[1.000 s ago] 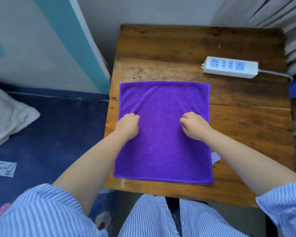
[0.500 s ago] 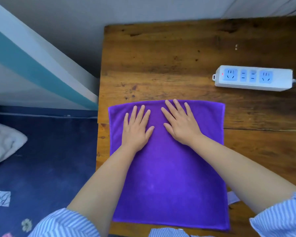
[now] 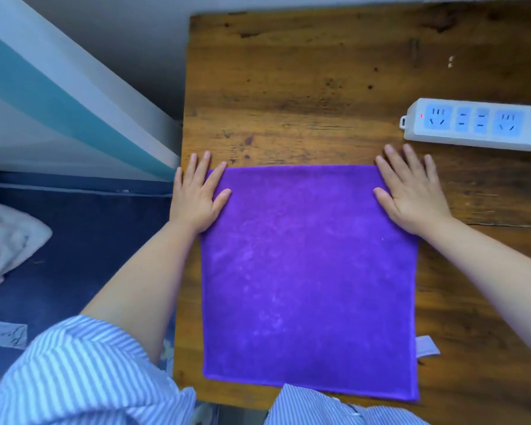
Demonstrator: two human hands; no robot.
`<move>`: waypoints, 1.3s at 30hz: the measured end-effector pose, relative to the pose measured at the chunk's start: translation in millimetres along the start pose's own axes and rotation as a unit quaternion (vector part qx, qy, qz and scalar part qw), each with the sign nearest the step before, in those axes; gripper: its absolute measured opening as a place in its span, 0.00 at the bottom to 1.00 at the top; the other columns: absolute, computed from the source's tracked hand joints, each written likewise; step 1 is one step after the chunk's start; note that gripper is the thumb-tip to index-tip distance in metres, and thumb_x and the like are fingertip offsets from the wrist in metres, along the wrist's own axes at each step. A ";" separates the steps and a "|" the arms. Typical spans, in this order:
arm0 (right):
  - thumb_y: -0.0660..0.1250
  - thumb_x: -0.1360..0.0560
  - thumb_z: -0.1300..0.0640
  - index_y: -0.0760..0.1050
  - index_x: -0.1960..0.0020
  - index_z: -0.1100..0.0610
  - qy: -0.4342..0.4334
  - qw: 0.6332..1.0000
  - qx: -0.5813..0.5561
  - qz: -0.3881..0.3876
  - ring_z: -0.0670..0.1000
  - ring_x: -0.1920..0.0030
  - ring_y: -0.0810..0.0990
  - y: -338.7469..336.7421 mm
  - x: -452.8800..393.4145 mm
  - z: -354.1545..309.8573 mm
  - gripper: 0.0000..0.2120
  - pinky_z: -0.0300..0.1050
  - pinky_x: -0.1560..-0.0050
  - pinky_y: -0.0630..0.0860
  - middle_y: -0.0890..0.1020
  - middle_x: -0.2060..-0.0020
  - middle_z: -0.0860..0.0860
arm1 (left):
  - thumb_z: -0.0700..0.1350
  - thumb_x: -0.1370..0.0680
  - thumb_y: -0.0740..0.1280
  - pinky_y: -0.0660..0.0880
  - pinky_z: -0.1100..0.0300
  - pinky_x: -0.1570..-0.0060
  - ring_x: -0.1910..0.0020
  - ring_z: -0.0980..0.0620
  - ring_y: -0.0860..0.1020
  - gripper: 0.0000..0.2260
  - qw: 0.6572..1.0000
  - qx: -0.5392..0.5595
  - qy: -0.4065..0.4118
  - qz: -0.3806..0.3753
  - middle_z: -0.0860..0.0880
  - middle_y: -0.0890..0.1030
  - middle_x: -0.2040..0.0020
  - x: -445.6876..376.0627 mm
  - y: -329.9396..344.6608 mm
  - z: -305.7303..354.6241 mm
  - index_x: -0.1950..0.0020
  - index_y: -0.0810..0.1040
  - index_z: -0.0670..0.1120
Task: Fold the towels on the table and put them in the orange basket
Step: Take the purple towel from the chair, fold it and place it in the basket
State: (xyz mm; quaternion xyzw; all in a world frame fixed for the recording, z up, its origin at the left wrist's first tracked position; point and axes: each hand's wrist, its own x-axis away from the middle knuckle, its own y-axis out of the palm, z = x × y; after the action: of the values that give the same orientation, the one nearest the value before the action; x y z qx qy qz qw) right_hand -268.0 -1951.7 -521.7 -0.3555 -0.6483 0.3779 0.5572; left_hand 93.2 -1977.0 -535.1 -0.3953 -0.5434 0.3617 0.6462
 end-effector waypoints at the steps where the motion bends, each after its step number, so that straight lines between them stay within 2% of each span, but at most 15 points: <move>1: 0.41 0.28 0.42 0.51 0.26 0.55 0.012 1.000 -0.004 -0.005 0.54 0.25 0.44 -1.5 0.3 3.5 0.33 0.54 0.28 0.39 0.51 0.25 0.51 | 0.56 0.20 0.52 0.42 0.47 0.28 0.24 0.47 0.44 0.24 1.000 -0.004 -0.003 -0.006 0.47 0.48 0.23 -1.3 -2.0 -0.4 0.25 0.54 0.52; 3: 0.42 0.26 0.43 0.51 0.26 0.56 0.025 1.000 -0.010 -0.014 0.54 0.25 0.44 -5.7 2.7 5.9 0.32 0.56 0.28 0.39 0.50 0.24 0.52 | 0.55 0.20 0.53 0.43 0.47 0.27 0.24 0.46 0.47 0.24 1.000 -0.010 0.001 -0.002 0.46 0.50 0.23 -0.7 -8.2 3.5 0.25 0.55 0.50; 4: 0.45 0.24 0.45 0.52 0.26 0.57 0.021 1.000 -0.016 -0.011 0.54 0.25 0.46 -9.4 3.6 5.4 0.29 0.57 0.28 0.40 0.52 0.25 0.53 | 0.52 0.21 0.55 0.47 0.47 0.28 0.25 0.44 0.51 0.24 1.000 -0.009 0.009 0.011 0.43 0.55 0.24 -1.3 -12.8 6.8 0.26 0.58 0.47; 6: 0.56 0.24 0.54 0.60 0.29 0.61 -0.010 0.999 -0.034 0.031 0.58 0.27 0.57 -18.6 7.2 2.3 0.24 0.57 0.28 0.51 0.63 0.29 0.59 | 0.46 0.24 0.60 0.60 0.48 0.33 0.33 0.40 0.64 0.22 0.999 -0.003 0.028 0.034 0.39 0.66 0.31 -3.6 -24.6 15.6 0.31 0.65 0.42; 8: 0.63 0.29 0.59 0.68 0.36 0.64 -0.032 0.997 -0.022 0.062 0.61 0.37 0.68 -26.9 6.1 -1.0 0.22 0.55 0.35 0.64 0.74 0.40 0.62 | 0.42 0.27 0.63 0.67 0.48 0.42 0.41 0.39 0.70 0.20 0.999 -0.019 0.028 0.017 0.38 0.73 0.39 -9.4 -35.6 23.4 0.36 0.69 0.40; 10: 0.65 0.32 0.61 0.73 0.42 0.62 -0.017 0.999 0.018 0.043 0.61 0.43 0.71 -39.4 4.8 -4.3 0.19 0.51 0.45 0.68 0.78 0.48 0.61 | 0.39 0.29 0.63 0.70 0.48 0.46 0.43 0.39 0.71 0.19 0.999 -0.024 0.018 -0.021 0.39 0.75 0.41 -11.5 -44.4 31.4 0.38 0.70 0.41; 12: 0.64 0.33 0.62 0.74 0.49 0.61 0.005 0.999 0.039 0.001 0.60 0.46 0.71 -50.8 0.5 -8.5 0.12 0.46 0.55 0.64 0.79 0.51 0.58 | 0.37 0.28 0.63 0.70 0.49 0.45 0.41 0.39 0.71 0.18 0.999 -0.014 -0.002 -0.053 0.41 0.75 0.40 -12.3 -50.3 34.9 0.38 0.71 0.42; 15: 0.63 0.32 0.62 0.75 0.55 0.60 0.000 0.998 0.030 -0.047 0.58 0.46 0.70 -61.8 -3.1 -11.1 0.06 0.44 0.58 0.63 0.75 0.54 0.57 | 0.37 0.26 0.61 0.71 0.51 0.47 0.42 0.40 0.71 0.14 0.998 -0.039 0.005 -0.056 0.40 0.76 0.44 -6.2 -57.1 34.3 0.42 0.76 0.41; 17: 0.63 0.32 0.63 0.71 0.61 0.59 -0.006 0.998 -0.013 -0.055 0.57 0.49 0.70 -67.9 -1.8 -8.7 0.01 0.42 0.62 0.63 0.71 0.59 0.54 | 0.38 0.25 0.61 0.71 0.51 0.48 0.43 0.40 0.70 0.11 0.999 -0.031 0.005 -0.043 0.40 0.74 0.47 2.5 -62.3 30.1 0.45 0.77 0.41; 21: 0.63 0.33 0.64 0.63 0.70 0.55 -0.054 0.996 -0.065 -0.032 0.54 0.59 0.71 -75.2 22.1 -4.3 0.12 0.44 0.65 0.64 0.69 0.67 0.50 | 0.40 0.25 0.65 0.70 0.53 0.54 0.47 0.42 0.71 0.04 1.000 0.006 0.009 -0.016 0.41 0.74 0.51 35.9 -68.3 21.5 0.52 0.76 0.41; 26: 0.65 0.34 0.66 0.70 0.65 0.58 -0.095 0.992 -0.074 0.031 0.53 0.58 0.70 -62.8 82.5 -6.1 0.06 0.43 0.65 0.65 0.71 0.66 0.50 | 0.37 0.26 0.63 0.68 0.52 0.57 0.49 0.41 0.73 0.04 0.998 -0.030 0.060 0.000 0.39 0.77 0.52 96.2 -58.9 17.1 0.54 0.74 0.38; 28: 0.65 0.35 0.69 0.74 0.63 0.65 -0.111 0.986 -0.089 0.085 0.58 0.57 0.72 -54.7 106.7 -7.8 0.02 0.47 0.61 0.69 0.74 0.65 0.56 | 0.37 0.26 0.62 0.69 0.50 0.58 0.49 0.41 0.72 0.05 0.996 -0.050 0.078 0.013 0.39 0.76 0.51 118.8 -52.1 15.2 0.51 0.74 0.38; 30: 0.66 0.39 0.74 0.74 0.66 0.68 -0.148 0.974 -0.095 0.144 0.62 0.60 0.74 -42.1 138.4 -14.0 0.04 0.52 0.61 0.72 0.76 0.67 0.63 | 0.37 0.25 0.61 0.69 0.50 0.58 0.49 0.41 0.72 0.07 0.992 -0.077 0.098 0.016 0.40 0.75 0.51 146.0 -43.4 14.1 0.49 0.74 0.38; 33: 0.68 0.47 0.78 0.73 0.71 0.68 -0.185 0.958 -0.063 0.209 0.65 0.68 0.76 -17.0 183.3 -24.7 0.09 0.53 0.69 0.74 0.75 0.72 0.65 | 0.37 0.25 0.60 0.70 0.52 0.57 0.48 0.43 0.73 0.08 0.986 -0.113 0.124 0.001 0.41 0.75 0.49 183.6 -28.3 13.2 0.48 0.73 0.38; 39: 0.72 0.51 0.77 0.73 0.72 0.67 -0.150 0.963 0.005 0.224 0.62 0.72 0.76 28.8 248.6 -45.9 0.12 0.51 0.74 0.76 0.76 0.74 0.63 | 0.36 0.25 0.59 0.64 0.55 0.62 0.47 0.44 0.73 0.07 0.967 -0.187 0.171 -0.010 0.43 0.75 0.49 237.1 -1.7 9.3 0.48 0.72 0.40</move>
State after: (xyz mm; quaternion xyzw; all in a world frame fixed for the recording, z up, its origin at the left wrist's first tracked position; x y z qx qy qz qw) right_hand -252.7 -1714.9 -430.1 -0.4277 -0.6266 0.5452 0.3566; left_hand 119.1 -1764.0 -434.0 -0.5596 -0.4866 0.1746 0.6478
